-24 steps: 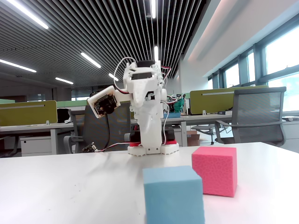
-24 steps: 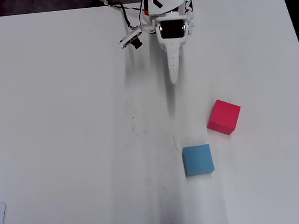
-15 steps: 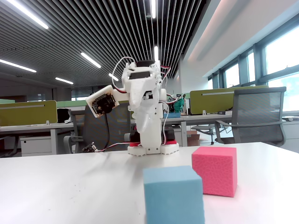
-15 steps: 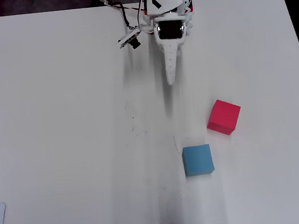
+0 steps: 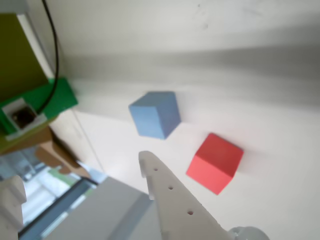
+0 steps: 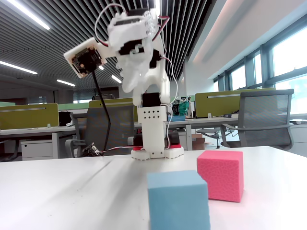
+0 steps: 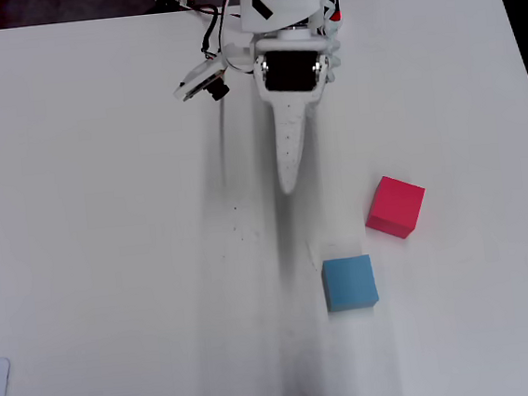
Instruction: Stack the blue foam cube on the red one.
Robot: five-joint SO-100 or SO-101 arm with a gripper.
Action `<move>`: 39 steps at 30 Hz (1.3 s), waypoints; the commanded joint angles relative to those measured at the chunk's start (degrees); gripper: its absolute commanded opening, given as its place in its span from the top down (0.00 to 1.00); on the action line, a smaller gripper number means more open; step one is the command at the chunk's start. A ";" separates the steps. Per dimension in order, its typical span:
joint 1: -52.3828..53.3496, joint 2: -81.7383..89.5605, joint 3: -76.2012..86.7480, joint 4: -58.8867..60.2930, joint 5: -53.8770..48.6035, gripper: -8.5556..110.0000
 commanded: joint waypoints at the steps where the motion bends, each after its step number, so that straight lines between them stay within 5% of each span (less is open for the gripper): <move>1: 0.18 -10.02 -13.89 2.90 -0.35 0.65; 13: -5.45 -40.08 -44.38 22.59 -1.23 0.58; 39: -10.63 -62.14 -56.69 21.01 -0.44 0.65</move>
